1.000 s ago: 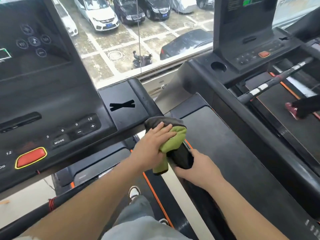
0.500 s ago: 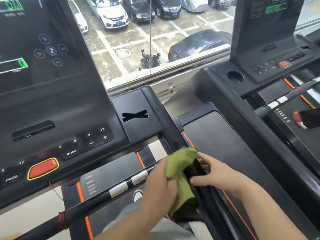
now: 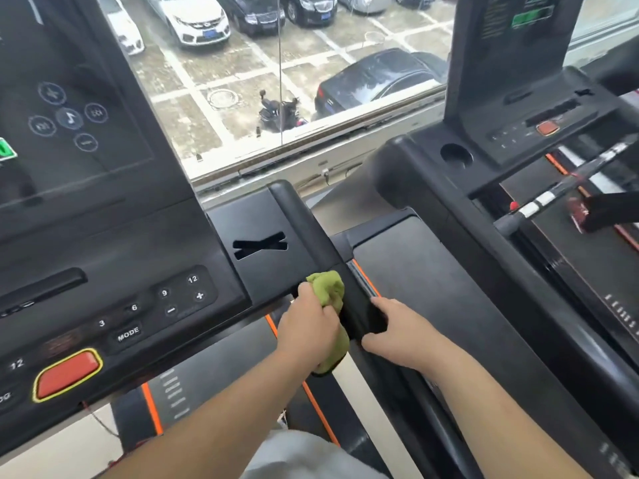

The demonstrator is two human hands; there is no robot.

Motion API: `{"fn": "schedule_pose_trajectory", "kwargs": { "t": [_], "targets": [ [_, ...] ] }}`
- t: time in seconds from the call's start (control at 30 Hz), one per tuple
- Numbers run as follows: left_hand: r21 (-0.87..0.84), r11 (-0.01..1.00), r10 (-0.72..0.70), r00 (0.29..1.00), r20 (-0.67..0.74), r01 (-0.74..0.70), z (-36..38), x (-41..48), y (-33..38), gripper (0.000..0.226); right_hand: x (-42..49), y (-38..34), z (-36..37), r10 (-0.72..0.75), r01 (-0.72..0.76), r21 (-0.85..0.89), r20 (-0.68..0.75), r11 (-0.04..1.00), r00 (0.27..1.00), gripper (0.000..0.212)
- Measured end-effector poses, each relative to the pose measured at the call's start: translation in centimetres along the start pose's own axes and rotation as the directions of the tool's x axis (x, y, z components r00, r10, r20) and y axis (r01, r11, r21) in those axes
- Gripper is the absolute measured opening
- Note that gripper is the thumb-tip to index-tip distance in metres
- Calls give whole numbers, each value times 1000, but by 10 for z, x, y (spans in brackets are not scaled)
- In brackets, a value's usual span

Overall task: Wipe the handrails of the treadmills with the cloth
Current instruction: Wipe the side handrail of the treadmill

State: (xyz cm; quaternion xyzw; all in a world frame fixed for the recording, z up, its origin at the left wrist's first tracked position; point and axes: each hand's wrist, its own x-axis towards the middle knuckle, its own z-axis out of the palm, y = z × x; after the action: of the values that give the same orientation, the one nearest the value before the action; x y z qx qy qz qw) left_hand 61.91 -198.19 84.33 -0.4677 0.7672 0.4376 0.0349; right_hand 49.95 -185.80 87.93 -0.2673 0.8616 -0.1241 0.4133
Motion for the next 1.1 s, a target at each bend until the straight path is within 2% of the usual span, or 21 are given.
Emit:
{"fn": "schedule_pose_trajectory", "kwargs": {
  "t": [0.07,0.1,0.13,0.2,0.27,0.37,0.53,0.6,0.63,0.7,0.77,0.8,0.83,0.9,0.93,0.97,1.0,1.07,1.1],
  "targets": [
    [-72,997,21,999,46,-18,-2,3,-13,15,2,9,-3,40,-33,237,-26,971,999,66],
    [-165,986,36,997,74,-24,-3,3,-22,15,3,15,-4,66,-51,348,-33,936,997,59],
    [-235,972,39,995,90,-16,-5,1,-28,15,5,22,-3,96,-75,428,-27,900,995,53],
    [-270,963,20,996,89,4,-8,1,-31,17,6,35,0,131,-99,527,-24,844,991,51],
    [-249,968,26,997,73,-7,-8,-1,-19,20,4,46,6,168,-112,552,-51,826,984,48],
    [-114,988,107,993,45,-102,-9,-19,1,28,-4,64,15,228,-121,554,-128,824,965,46],
    [-201,928,284,945,-161,-313,-16,-44,15,27,-37,104,20,301,-184,587,-107,788,948,33],
    [-142,915,346,917,-200,-377,-5,-46,21,25,-55,121,25,310,-191,598,-101,778,945,34],
    [-74,906,400,899,-179,-418,6,-47,21,26,-65,130,29,311,-194,602,-96,775,946,36],
    [181,832,546,833,-94,-525,40,-51,12,34,-82,146,36,301,-180,621,-95,763,949,38],
    [347,754,599,801,-15,-557,79,-61,-4,49,-97,161,42,305,-174,630,-105,757,947,41],
    [371,714,625,779,46,-594,92,-72,-9,52,-102,168,45,310,-179,623,-107,762,945,43],
    [370,642,674,724,144,-672,101,-84,-12,55,-107,176,46,315,-193,606,-100,771,944,46],
    [316,462,742,556,375,-829,108,-104,-15,65,-119,191,49,324,-223,581,-75,782,943,52],
    [289,424,740,512,435,-858,106,-104,-15,70,-126,197,51,323,-230,581,-62,781,944,54],
    [286,438,729,523,442,-852,103,-98,-13,73,-133,205,55,325,-234,586,-53,776,944,56],
    [303,482,715,569,407,-822,99,-90,-8,73,-140,212,60,330,-234,598,-55,767,942,56],
    [355,595,676,688,265,-721,99,-81,3,67,-152,226,68,358,-245,611,-67,753,931,55],
    [376,633,662,725,189,-676,105,-82,9,62,-156,232,72,368,-252,611,-70,751,927,55]
  ]
}}
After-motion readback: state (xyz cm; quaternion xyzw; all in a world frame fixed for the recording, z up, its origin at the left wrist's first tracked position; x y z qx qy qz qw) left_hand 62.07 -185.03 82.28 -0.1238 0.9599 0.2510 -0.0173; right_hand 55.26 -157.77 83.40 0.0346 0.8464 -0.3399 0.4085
